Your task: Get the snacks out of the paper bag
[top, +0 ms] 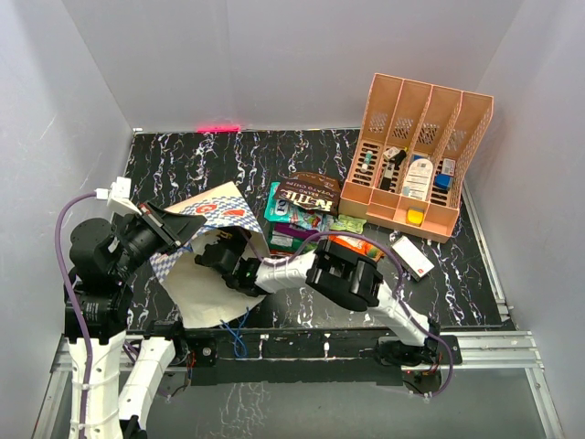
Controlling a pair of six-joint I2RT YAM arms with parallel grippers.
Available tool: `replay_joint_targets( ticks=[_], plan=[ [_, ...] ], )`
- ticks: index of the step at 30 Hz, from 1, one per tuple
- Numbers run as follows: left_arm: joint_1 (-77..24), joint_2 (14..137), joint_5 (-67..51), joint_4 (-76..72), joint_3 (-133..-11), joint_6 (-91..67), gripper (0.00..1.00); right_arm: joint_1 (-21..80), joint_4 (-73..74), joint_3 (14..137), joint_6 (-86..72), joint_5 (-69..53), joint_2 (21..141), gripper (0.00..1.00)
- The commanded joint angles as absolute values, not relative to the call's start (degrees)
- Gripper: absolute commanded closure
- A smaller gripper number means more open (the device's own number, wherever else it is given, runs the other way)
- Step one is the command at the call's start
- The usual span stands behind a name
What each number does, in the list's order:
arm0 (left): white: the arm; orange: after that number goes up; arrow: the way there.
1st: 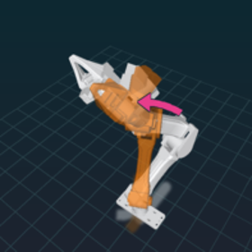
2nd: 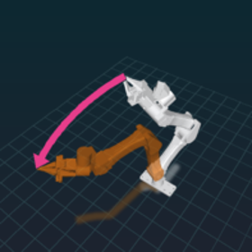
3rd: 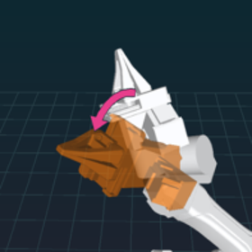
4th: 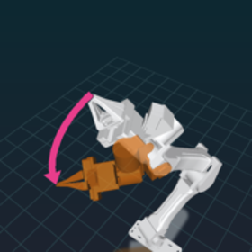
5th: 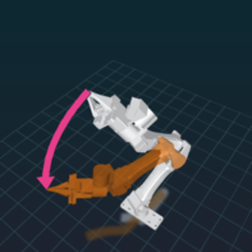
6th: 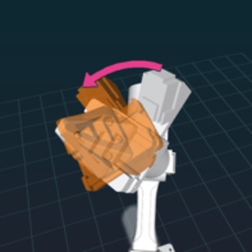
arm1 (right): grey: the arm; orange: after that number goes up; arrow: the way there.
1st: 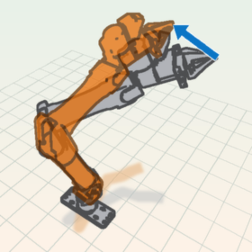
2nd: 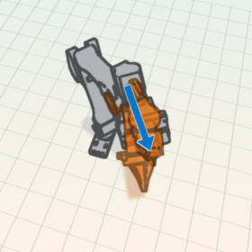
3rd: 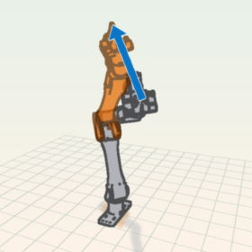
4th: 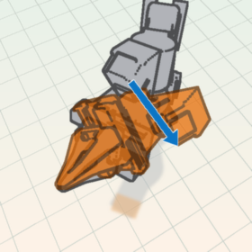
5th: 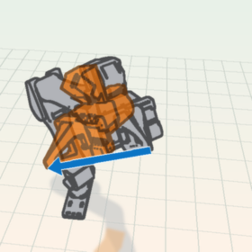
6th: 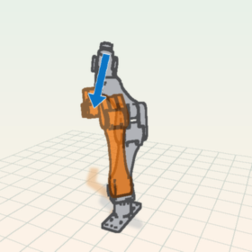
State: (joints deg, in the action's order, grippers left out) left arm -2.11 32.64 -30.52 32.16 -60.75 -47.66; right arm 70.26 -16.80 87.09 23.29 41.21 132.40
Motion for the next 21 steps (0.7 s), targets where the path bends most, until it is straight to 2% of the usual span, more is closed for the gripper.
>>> replay_joint_targets(
  ticks=[1, 6, 11, 16, 21],
  plan=[
    [-2.29, 32.04, -31.79, 30.48, -60.62, -48.98, 1.00, 69.61, -21.13, 92.08, 19.92, 43.89, 135.10, 0.09],
    [-2.29, 31.12, -33.22, 28.52, -58.86, -52.02, 1.00, 68.64, -20.50, 95.95, 16.98, 45.04, 138.66, 0.08],
    [-2.29, 31.13, -33.51, 29.45, -60.16, -51.95, 1.00, 67.65, -17.87, 99.83, 15.75, 43.58, 142.23, 0.20],
    [-2.29, 30.62, -33.00, 31.06, -61.18, -51.14, 1.00, 67.06, -15.58, 100.94, 13.83, 41.79, 143.31, 0.41],
    [-2.29, 29.37, -32.26, 32.40, -60.96, -50.85, 1.00, 67.02, -14.84, 100.84, 13.69, 41.07, 142.80, 0.71]
  ],
)
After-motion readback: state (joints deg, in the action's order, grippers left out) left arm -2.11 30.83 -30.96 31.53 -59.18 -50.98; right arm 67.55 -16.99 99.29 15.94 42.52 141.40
